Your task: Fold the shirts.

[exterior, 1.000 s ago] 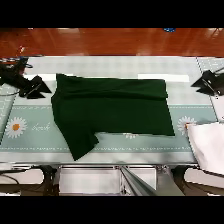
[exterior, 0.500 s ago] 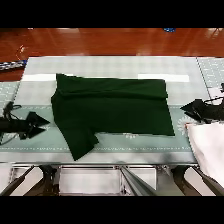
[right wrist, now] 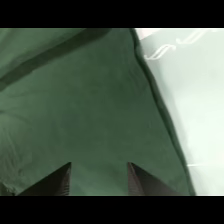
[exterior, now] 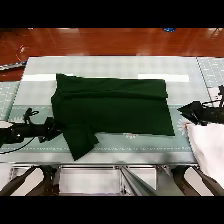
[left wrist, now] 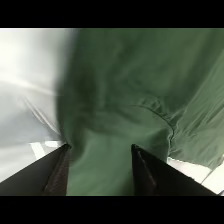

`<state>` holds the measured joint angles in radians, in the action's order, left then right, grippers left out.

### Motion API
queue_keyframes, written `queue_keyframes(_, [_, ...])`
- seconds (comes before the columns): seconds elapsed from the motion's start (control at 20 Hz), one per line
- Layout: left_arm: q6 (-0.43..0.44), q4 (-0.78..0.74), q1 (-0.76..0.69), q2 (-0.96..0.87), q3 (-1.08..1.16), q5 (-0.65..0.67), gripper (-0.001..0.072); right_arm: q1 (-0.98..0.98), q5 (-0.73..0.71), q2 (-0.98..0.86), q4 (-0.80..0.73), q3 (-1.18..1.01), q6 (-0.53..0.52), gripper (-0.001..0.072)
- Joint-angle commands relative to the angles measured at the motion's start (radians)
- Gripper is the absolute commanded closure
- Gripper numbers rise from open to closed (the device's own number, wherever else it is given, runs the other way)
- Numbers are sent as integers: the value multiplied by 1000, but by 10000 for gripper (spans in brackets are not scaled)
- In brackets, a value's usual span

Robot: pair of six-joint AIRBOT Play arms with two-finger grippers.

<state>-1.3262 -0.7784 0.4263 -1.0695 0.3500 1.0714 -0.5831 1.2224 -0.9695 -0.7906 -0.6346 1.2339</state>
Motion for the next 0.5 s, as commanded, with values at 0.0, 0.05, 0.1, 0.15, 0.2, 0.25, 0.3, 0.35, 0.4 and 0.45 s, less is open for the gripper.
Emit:
queue_keyframes(0.0, [10,-6,-130,-62,-10,-116,351,-19,4,2,-1,-2,5,303])
queue_keyframes(0.05, [10,-6,-146,-80,-6,-115,689,-46,21,1,-8,-5,6,303])
queue_keyframes(0.1, [18,-6,-149,-91,0,-107,690,-78,46,1,-45,-5,8,303])
queue_keyframes(0.15, [26,-6,-145,-94,6,-95,690,-104,80,1,-146,-5,43,303])
queue_keyframes(0.2, [34,-6,-142,-94,12,-89,690,-113,116,1,-275,1,114,303])
queue_keyframes(0.25, [33,-6,-142,-94,14,-89,690,-113,146,1,-377,19,176,303])
queue_keyframes(0.3, [33,-6,-142,-94,14,-89,690,-113,161,1,-407,50,200,303])
queue_keyframes(0.35, [33,-6,-142,-94,14,-89,690,-113,157,1,-380,83,198,303])
queue_keyframes(0.4, [33,-6,-142,-94,14,-89,690,-111,143,1,-351,110,193,303])
queue_keyframes(0.45, [33,-6,-142,-94,14,-88,690,-111,126,0,-320,133,185,303])
